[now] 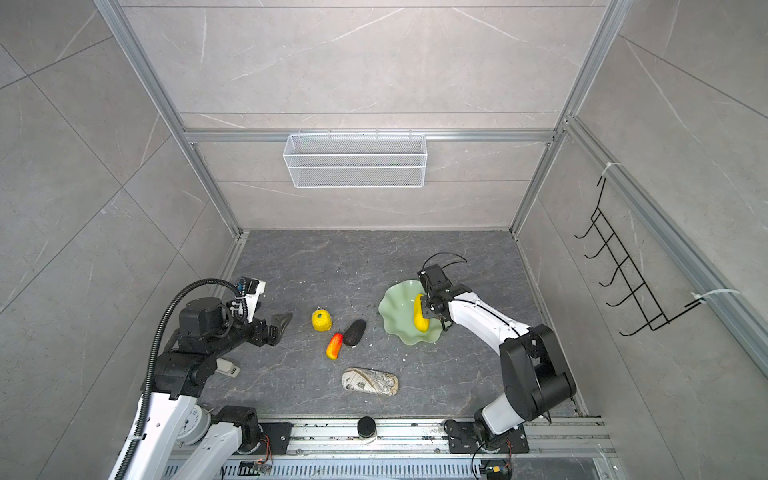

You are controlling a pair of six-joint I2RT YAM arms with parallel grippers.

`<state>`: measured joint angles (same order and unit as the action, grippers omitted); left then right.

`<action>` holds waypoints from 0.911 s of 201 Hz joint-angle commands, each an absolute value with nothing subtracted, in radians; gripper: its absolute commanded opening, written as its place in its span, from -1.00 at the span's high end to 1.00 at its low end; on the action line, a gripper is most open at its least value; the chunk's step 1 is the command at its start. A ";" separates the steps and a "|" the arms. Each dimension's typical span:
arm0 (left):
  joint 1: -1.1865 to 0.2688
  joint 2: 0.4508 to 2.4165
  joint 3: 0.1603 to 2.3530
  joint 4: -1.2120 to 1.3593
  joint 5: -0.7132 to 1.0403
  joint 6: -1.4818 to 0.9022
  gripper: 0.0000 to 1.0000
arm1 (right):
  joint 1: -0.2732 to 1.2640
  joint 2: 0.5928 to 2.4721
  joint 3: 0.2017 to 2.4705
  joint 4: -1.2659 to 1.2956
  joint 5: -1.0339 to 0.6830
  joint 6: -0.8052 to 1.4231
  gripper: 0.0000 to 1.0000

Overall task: Place and organize the fake fruits in the fruit bowl
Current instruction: 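Place the mango in the bowl beside the yellow fruit, release, then move the right gripper to the dark avocado and grasp it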

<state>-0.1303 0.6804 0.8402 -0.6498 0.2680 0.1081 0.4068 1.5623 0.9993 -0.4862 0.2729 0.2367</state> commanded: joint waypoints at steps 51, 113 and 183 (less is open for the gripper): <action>-0.126 0.678 0.854 -0.621 0.280 0.096 -1.00 | 0.401 1.596 1.000 -0.441 0.255 0.246 0.39; -0.126 0.681 0.854 -0.621 0.284 0.096 -1.00 | 0.400 1.522 1.041 -0.502 0.264 0.226 -0.06; -0.126 0.690 0.856 -0.622 0.290 0.094 -1.00 | 0.557 1.451 1.107 -0.489 0.159 0.141 -0.79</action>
<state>-0.1303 0.6872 0.8402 -0.6498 0.2703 0.1081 0.4583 1.4464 1.0538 -0.4911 0.2237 0.1898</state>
